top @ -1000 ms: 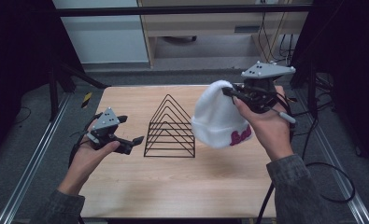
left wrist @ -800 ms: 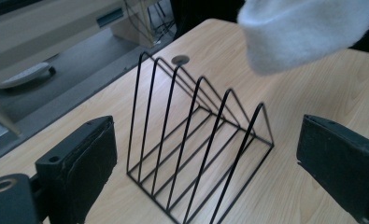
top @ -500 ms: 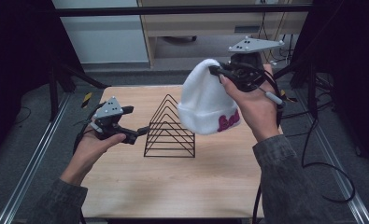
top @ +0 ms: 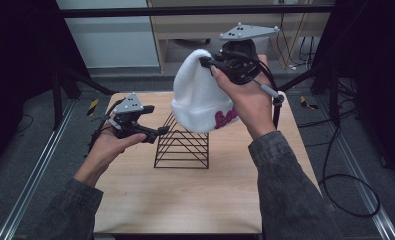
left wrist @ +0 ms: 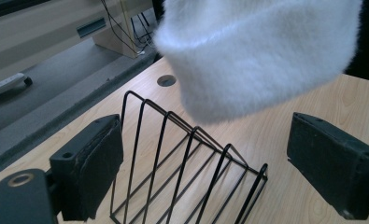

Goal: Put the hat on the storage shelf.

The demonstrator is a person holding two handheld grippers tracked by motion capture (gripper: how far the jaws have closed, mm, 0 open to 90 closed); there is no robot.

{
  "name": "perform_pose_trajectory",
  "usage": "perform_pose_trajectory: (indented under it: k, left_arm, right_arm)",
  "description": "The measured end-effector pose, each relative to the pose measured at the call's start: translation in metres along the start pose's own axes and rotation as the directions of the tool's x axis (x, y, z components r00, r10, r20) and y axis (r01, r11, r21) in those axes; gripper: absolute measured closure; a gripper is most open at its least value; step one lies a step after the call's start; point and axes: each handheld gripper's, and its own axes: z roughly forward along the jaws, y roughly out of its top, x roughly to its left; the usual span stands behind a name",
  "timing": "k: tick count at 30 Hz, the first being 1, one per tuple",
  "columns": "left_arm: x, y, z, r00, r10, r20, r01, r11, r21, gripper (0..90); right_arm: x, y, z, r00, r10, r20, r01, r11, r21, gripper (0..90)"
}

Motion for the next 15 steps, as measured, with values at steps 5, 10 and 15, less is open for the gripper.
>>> perform_pose_trajectory:
  k: [5, 10, 15]
  left_arm:
    - [-0.001, 0.003, 0.003, 0.9998, -0.004, 0.019, 0.003, 1.0, 0.001, 10.4]
    - [-0.002, 0.004, 0.011, 0.9983, 0.002, 0.058, -0.003, 0.9998, 0.021, 10.0]
    - [-0.001, 0.003, 0.017, 0.9958, -0.018, 0.09, 0.015, 0.9995, 0.029, 27.7]
  right_arm:
    - [0.01, 0.005, 0.006, 0.9994, -0.013, -0.033, 0.013, 1.0, 0.0, 83.2]
    - [0.024, 0.007, 0.012, 0.9971, -0.028, -0.07, 0.029, 1.0, 0.001, 83.1]
    - [0.033, 0.007, 0.015, 0.9948, -0.051, -0.089, 0.051, 0.999, 0.0, 83.1]
